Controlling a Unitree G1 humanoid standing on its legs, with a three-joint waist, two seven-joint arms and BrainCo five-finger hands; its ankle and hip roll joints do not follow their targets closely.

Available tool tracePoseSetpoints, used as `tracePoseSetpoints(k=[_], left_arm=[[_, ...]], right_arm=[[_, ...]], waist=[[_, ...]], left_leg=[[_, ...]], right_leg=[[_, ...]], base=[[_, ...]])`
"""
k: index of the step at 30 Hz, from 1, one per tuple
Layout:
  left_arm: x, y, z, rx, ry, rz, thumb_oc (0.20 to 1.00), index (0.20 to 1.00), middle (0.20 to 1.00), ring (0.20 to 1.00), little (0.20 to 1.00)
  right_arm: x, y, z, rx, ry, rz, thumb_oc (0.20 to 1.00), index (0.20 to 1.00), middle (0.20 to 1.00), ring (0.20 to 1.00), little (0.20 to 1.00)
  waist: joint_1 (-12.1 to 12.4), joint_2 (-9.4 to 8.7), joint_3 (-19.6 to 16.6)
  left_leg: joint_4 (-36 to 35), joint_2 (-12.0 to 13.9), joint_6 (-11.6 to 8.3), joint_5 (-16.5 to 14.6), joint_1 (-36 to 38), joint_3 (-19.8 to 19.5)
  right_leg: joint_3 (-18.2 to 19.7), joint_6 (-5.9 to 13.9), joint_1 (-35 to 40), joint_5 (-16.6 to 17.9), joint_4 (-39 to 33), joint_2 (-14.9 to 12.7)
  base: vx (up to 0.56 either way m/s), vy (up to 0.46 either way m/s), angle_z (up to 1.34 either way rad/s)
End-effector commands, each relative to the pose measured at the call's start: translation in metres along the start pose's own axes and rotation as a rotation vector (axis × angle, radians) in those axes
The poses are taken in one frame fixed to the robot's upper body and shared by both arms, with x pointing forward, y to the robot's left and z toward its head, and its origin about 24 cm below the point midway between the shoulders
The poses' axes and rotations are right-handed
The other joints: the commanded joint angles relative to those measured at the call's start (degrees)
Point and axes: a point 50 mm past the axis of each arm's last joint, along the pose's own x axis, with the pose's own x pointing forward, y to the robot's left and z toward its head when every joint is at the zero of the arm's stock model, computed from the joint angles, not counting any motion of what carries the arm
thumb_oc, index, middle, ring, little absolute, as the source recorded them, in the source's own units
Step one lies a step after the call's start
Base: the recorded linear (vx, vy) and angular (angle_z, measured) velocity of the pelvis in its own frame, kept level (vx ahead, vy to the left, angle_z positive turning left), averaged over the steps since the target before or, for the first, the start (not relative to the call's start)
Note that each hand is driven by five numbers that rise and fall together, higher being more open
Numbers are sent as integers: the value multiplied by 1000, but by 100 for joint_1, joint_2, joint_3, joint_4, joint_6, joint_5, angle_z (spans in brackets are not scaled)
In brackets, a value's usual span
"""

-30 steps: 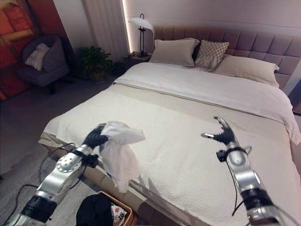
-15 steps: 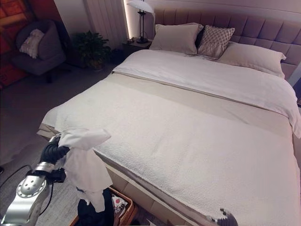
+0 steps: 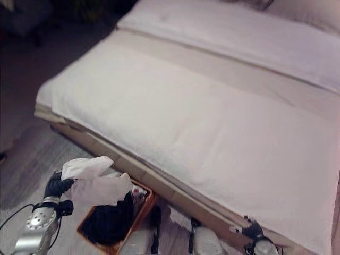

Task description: Pick up clothes into the bucket

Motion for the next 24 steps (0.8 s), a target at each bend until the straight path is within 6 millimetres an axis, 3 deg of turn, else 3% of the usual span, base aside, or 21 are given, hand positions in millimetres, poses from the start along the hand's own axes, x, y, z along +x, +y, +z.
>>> tracePoseSetpoints(k=[1, 6, 7, 10, 15, 16, 18, 22, 24], left_arm=[[16, 16, 27, 68, -130, 138, 200, 200, 200, 200, 200], [32, 20, 28, 207, -102, 235, 200, 200, 200, 200, 200], [39, 25, 30, 257, -93, 262, 200, 200, 200, 200, 200], [47, 29, 36, 279, -85, 289, 200, 200, 200, 200, 200], [54, 28, 48, 242, -106, 326, 200, 200, 200, 200, 200], [55, 28, 49, 238, -101, 332, 200, 200, 200, 200, 200], [60, 28, 57, 245, -111, 354, 200, 200, 200, 200, 200], [64, 30, 65, 263, -124, 381, 200, 200, 200, 200, 200], [66, 34, 76, 311, -156, 404, 200, 200, 200, 200, 200]], right_arm=[[-1, 7, 10, -9, -67, 1, 1000, 1000, 1000, 1000, 1000], [0, 7, 24, 21, -136, -32, 1000, 1000, 1000, 1000, 1000], [0, 5, 28, 28, -155, -46, 1000, 1000, 1000, 1000, 1000], [1, -1, 34, 36, -180, -72, 1000, 1000, 1000, 1000, 1000], [3, -15, 45, 66, -217, -133, 1000, 1000, 1000, 1000, 1000], [4, -16, 47, 73, -221, -143, 1000, 1000, 1000, 1000, 1000], [5, -23, 56, 105, -247, -185, 1000, 1000, 1000, 1000, 1000], [6, -27, 69, 124, -288, -212, 1000, 1000, 1000, 1000, 1000], [7, -32, 86, 130, -344, -238, 1000, 1000, 1000, 1000, 1000]], waist=[[-69, -393, -33], [-191, -551, 297], [-256, -615, 500], [-328, -660, 677], [-416, -614, 852], [-422, -595, 887], [-471, -547, 1027], [-486, -527, 1056], [-487, -573, 1058]], left_leg=[[628, -285, 202, -250, -345, 3], [1068, -298, 234, -309, -923, 9], [1451, -314, 295, -417, -1297, 41], [1952, -385, 339, -515, -1843, 33], [2740, -459, 372, -704, -2715, 25], [2962, -462, 360, -933, -2827, 4], [3387, -494, 371, -1021, -3372, -1], [3577, -488, 377, -1012, -3861, -5], [3613, -444, 375, -958, -4317, -20]], right_leg=[[15, 268, -230, 305, 121, -275], [91, 227, -828, 236, 569, -284], [163, 193, -1188, 151, 923, -294], [207, 160, -1649, 59, 1338, -349], [306, 92, -2465, -81, 2054, -397], [357, 110, -2564, -281, 2271, -377], [418, 66, -3113, -368, 2685, -380], [419, 56, -3601, -364, 2879, -387], [396, 82, -4036, -261, 2855, -395]], base=[[-41, 3, -2], [-89, 30, -3], [-115, 43, -1], [-126, 32, -1], [-78, 30, 3], [-23, 35, -13], [-108, 41, -16], [-74, 14, 5], [-55, -9, 4]])
